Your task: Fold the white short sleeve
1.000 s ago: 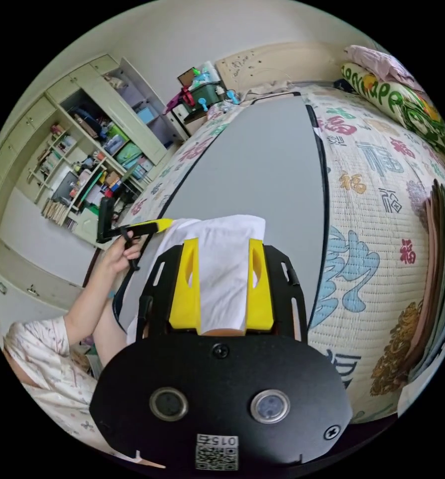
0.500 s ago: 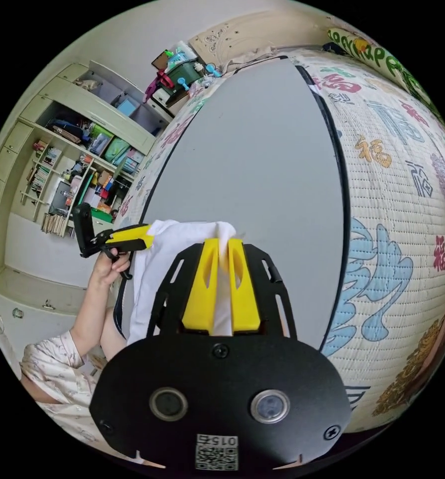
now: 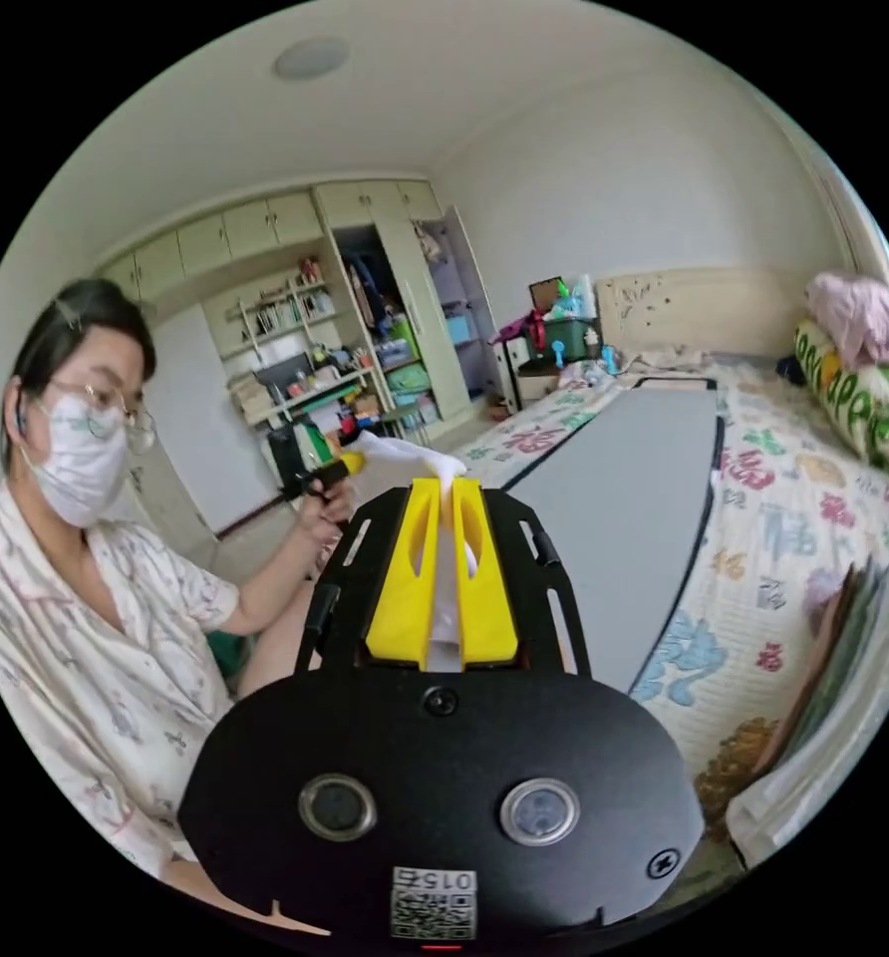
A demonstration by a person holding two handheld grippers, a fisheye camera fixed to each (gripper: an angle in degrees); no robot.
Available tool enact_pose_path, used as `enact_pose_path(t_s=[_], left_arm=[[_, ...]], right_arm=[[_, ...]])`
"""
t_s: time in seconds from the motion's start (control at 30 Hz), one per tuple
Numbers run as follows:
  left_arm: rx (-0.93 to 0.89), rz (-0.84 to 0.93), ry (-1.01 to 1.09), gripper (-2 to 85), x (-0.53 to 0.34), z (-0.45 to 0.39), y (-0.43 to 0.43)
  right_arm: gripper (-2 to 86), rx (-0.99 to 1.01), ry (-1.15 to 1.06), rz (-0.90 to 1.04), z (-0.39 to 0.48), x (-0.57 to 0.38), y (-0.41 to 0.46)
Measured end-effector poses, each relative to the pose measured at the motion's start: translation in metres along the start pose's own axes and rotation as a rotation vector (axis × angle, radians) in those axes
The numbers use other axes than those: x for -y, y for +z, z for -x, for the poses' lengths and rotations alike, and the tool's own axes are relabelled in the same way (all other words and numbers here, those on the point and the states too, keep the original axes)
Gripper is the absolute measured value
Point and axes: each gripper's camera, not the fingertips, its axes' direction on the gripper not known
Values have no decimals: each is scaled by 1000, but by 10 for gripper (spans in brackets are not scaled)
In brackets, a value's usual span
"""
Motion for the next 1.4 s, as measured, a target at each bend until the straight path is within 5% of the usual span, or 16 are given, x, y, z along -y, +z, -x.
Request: enact_pose_path(t_s=[0.27, 0.4, 0.6, 0.77, 0.93, 1.17, 1.4], left_arm=[[-59, -80, 59, 49, 44, -89, -99], [-23, -58, 54, 49, 54, -97, -114], [76, 149, -271, 56, -13, -2, -44], [313, 350, -572, 105, -98, 71, 10], [411, 405, -456, 96, -83, 47, -14], [300, 386, -730, 121, -109, 75, 0], [314, 480, -735, 131, -94, 85, 47]], right_arm=[[8, 230, -49, -187, 51, 5, -52], [9, 168, -66, -155, 50, 12, -36], [20, 79, 258, 41, -54, 1, 81], [39, -300, 521, 349, -159, -34, 206], [59, -103, 327, 297, -130, -74, 187], [64, -133, 227, 350, -122, -83, 197], [101, -41, 219, 349, -136, -34, 255]])
